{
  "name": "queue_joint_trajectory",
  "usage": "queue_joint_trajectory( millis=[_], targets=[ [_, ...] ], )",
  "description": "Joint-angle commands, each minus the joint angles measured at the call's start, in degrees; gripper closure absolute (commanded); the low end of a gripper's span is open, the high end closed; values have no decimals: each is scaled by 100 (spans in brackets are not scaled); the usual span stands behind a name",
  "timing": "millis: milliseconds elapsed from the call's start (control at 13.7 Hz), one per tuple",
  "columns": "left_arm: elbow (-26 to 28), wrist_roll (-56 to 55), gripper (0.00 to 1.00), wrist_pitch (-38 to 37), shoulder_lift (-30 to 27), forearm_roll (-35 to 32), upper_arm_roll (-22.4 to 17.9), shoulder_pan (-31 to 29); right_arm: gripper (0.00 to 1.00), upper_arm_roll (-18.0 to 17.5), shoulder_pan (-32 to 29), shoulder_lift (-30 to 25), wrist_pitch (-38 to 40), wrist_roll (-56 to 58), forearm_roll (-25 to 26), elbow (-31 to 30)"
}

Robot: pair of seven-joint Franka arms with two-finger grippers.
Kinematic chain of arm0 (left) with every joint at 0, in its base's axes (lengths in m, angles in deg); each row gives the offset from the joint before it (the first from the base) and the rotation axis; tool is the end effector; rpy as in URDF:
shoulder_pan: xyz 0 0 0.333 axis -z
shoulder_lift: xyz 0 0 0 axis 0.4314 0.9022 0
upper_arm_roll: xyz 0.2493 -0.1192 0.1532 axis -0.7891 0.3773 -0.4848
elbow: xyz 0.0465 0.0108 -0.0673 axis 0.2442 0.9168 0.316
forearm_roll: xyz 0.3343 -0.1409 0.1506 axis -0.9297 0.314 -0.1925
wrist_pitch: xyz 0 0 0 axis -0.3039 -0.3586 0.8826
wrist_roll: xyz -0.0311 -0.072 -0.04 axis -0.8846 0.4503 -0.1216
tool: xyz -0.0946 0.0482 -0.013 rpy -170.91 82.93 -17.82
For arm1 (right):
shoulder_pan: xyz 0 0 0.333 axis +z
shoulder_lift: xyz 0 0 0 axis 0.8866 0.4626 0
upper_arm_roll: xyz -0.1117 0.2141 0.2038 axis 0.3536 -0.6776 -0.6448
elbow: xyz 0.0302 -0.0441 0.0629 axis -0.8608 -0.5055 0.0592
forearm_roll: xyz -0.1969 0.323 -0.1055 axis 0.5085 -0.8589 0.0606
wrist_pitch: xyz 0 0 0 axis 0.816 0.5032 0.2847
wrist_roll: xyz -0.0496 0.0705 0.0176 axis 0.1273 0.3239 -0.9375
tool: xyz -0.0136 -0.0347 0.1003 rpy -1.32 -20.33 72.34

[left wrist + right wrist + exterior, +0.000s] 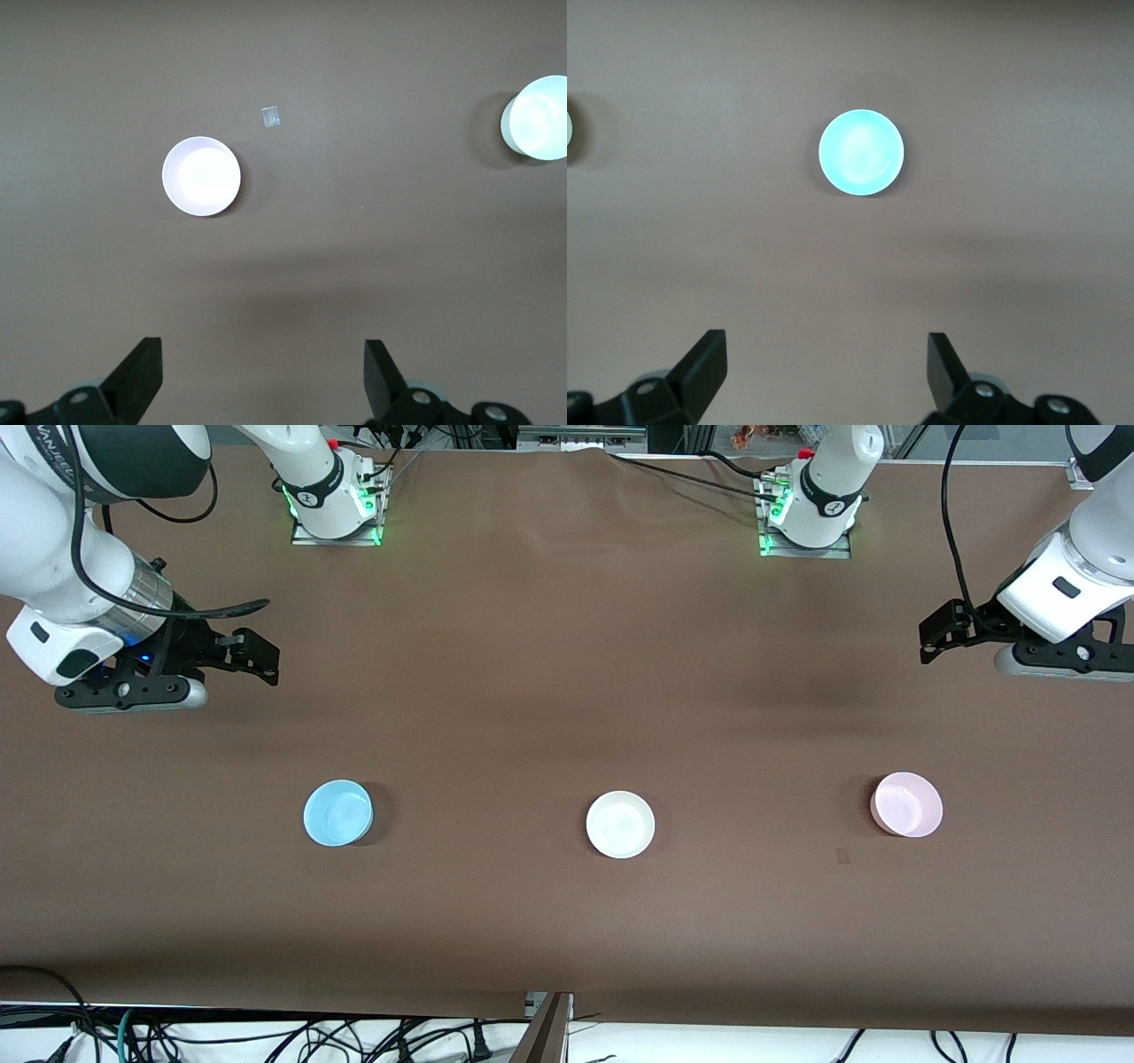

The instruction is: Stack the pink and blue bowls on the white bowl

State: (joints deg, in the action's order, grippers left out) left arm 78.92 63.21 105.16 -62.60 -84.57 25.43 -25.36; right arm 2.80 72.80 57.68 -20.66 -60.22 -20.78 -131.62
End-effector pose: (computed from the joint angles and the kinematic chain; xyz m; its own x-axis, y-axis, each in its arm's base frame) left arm 0.5503 -0.0403 0.5832 0.9976 -0.0686 -0.0062 -0.0687 -0.9971 -0.0315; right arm 0.5885 0.1254 0.5705 0.9985 0.0526 -0.0159 0.0523 -0.9985 -0.0158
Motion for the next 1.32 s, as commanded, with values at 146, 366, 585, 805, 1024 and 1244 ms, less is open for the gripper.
queue_joint_trajectory(
  millis=[146, 366, 585, 805, 1024, 1244],
  targets=[
    [-206, 148, 0, -360, 98, 65, -29, 25, 0, 6, 19, 51, 50, -14, 90, 133],
    [-215, 166, 0, -351, 150, 117, -38, 43, 0, 6, 19, 51, 50, -14, 90, 133],
    [-206, 166, 0, -360, 334, 100, -46, -10, 0, 6, 19, 51, 41, -14, 90, 133],
    [-232, 349, 0, -334, 668, 108, -152, -272, 0, 6, 28, 51, 41, -23, 90, 133],
    [-854, 1584, 0, -307, 1326, 56, -161, -703, 0, 6, 19, 51, 41, -23, 90, 133],
    [-1426, 3079, 0, -307, 2117, 126, -143, -1179, 0, 6, 19, 51, 41, -23, 90, 133]
  ],
)
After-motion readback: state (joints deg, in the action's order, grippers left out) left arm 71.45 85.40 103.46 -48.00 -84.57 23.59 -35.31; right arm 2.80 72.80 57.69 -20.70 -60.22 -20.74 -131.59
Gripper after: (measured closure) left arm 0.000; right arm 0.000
